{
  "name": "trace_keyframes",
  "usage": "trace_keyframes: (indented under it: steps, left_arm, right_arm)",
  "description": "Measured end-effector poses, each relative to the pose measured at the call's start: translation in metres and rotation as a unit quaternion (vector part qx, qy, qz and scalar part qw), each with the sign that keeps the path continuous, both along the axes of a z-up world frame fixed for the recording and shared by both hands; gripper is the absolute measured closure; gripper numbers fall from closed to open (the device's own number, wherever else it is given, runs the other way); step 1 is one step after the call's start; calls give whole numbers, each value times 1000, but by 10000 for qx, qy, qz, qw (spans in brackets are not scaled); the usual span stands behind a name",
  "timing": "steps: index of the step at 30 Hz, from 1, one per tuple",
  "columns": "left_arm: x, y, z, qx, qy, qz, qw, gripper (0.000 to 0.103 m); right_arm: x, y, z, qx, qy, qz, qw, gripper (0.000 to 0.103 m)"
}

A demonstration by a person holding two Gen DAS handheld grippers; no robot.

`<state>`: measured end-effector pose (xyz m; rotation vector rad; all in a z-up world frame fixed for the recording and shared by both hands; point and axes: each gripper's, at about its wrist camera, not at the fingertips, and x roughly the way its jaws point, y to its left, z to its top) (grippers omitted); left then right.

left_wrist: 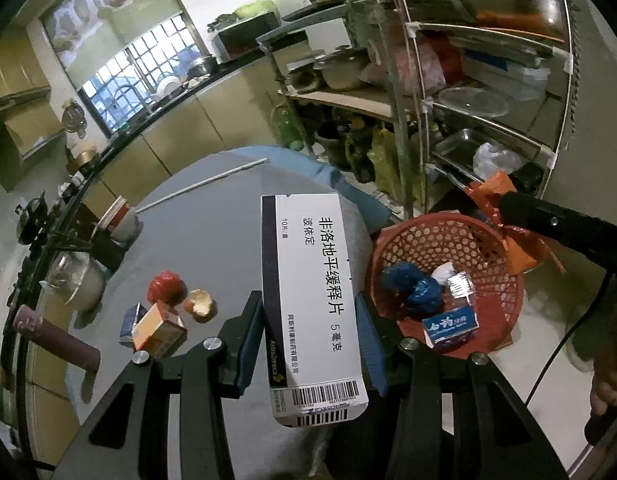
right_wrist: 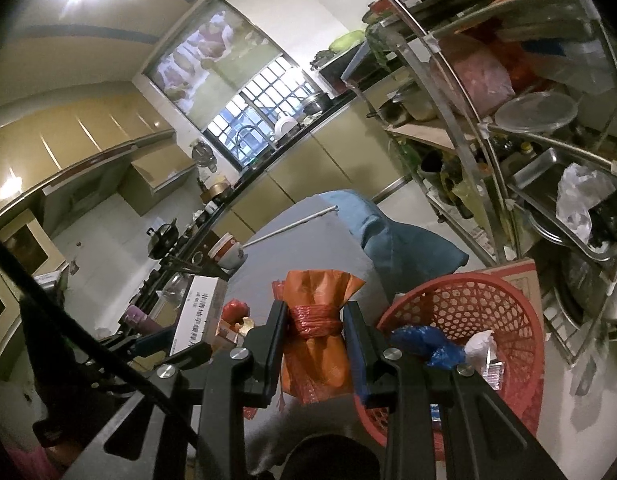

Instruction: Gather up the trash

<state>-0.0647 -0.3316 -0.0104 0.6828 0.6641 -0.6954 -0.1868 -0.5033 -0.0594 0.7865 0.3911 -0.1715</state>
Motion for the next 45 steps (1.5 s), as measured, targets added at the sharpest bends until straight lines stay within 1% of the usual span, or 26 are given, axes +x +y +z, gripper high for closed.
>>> trace_keyframes:
  steps: [11, 17, 23, 25, 31, 33, 35, 36, 37, 38, 39, 40, 45]
  left_arm:
    - [-2, -23, -11, 110, 164, -179, 9996, 56]
    - [-4, -37, -18, 167, 280, -344, 9989, 56]
    - [-6, -53, -26, 27, 738, -771, 9943, 56]
    - [-6, -60, -31, -57, 1008, -943, 9904, 56]
    - [-5, -81, -48, -102, 1603, -1174, 9800, 54]
    - [-4, -87, -52, -153, 1750, -1242, 9766, 53]
    - [-5, -90, -55, -144, 1769, -1284, 9757, 52]
    - [-6, -91, -56, -115, 1758, -1310, 9756, 49]
    - [-6, -92, -58, -90, 1747, -1331, 9755, 46]
    - [-6, -91, -59, -64, 1699, -1334, 9764, 41]
    - [-6, -89, -59, -61, 1634, -1310, 9778, 40]
    - [-5, -86, -60, -51, 1593, -1285, 9788, 40]
    - [12, -59, -62, 75, 1475, -965, 9843, 40]
  right_arm:
    - [-6, -14, -9, 132, 73, -132, 9998, 72]
    - [-10, -24, -17, 245, 184, -206, 9993, 72]
    - [-14, -38, -32, 379, 375, -341, 9980, 72]
    - [-16, -42, -38, 447, 435, -404, 9972, 71]
    - [-22, -56, -57, 698, 647, -576, 9938, 70]
    - [-23, -60, -63, 816, 671, -601, 9926, 70]
    - [-22, -63, -69, 946, 716, -607, 9911, 69]
    - [-22, -65, -72, 1057, 735, -599, 9899, 68]
    - [-21, -67, -76, 1157, 755, -597, 9886, 64]
    - [-21, -68, -79, 1289, 761, -595, 9869, 57]
    - [-22, -70, -81, 1394, 707, -608, 9858, 36]
    - [-24, -71, -82, 1442, 590, -638, 9857, 33]
    - [-30, -67, -75, 1350, 424, -762, 9870, 33]
